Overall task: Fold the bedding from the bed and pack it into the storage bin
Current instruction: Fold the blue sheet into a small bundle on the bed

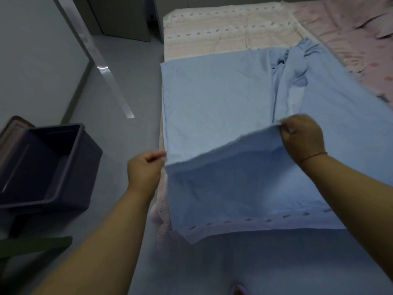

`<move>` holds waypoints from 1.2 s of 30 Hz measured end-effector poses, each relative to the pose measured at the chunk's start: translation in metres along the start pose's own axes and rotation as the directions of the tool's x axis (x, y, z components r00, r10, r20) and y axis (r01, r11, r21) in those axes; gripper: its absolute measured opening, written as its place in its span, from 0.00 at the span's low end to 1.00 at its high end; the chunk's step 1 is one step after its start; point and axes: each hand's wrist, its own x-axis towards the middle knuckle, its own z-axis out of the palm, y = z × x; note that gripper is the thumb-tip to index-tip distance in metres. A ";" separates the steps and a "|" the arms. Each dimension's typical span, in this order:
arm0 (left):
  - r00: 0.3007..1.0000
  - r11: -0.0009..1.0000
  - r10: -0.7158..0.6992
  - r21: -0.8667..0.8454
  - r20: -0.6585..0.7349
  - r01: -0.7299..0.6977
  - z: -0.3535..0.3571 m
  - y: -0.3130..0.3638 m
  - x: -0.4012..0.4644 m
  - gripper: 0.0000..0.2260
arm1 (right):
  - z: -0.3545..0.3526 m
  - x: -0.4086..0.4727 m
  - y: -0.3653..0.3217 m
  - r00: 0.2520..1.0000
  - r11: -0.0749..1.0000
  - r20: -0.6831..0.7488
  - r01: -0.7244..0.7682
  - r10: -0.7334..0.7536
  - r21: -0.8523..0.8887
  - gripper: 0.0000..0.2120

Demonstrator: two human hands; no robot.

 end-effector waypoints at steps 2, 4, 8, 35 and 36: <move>0.991 0.990 0.110 -0.077 -0.072 -0.116 -0.001 0.027 0.005 0.09 | -0.010 0.009 -0.005 0.990 0.996 -0.126 0.074 -0.068 0.048 0.04; 0.997 0.996 0.045 -0.078 -0.064 -0.050 0.000 0.021 0.003 0.11 | -0.008 0.003 -0.004 0.990 0.987 -0.012 0.144 -0.144 0.072 0.05; 0.957 0.959 -0.285 0.004 0.047 0.285 0.002 -0.042 -0.009 0.13 | 0.017 -0.033 0.012 0.887 0.997 0.454 0.062 -0.080 0.054 0.06; 0.839 0.873 -0.404 0.426 0.363 0.237 0.127 -0.038 -0.025 0.20 | 0.041 -0.054 0.084 0.358 0.982 0.917 0.000 0.175 -0.187 0.21; 0.838 0.887 -0.392 0.397 0.380 0.235 0.144 -0.028 -0.023 0.19 | 0.038 -0.050 0.094 0.366 0.980 0.911 -0.026 0.191 -0.196 0.21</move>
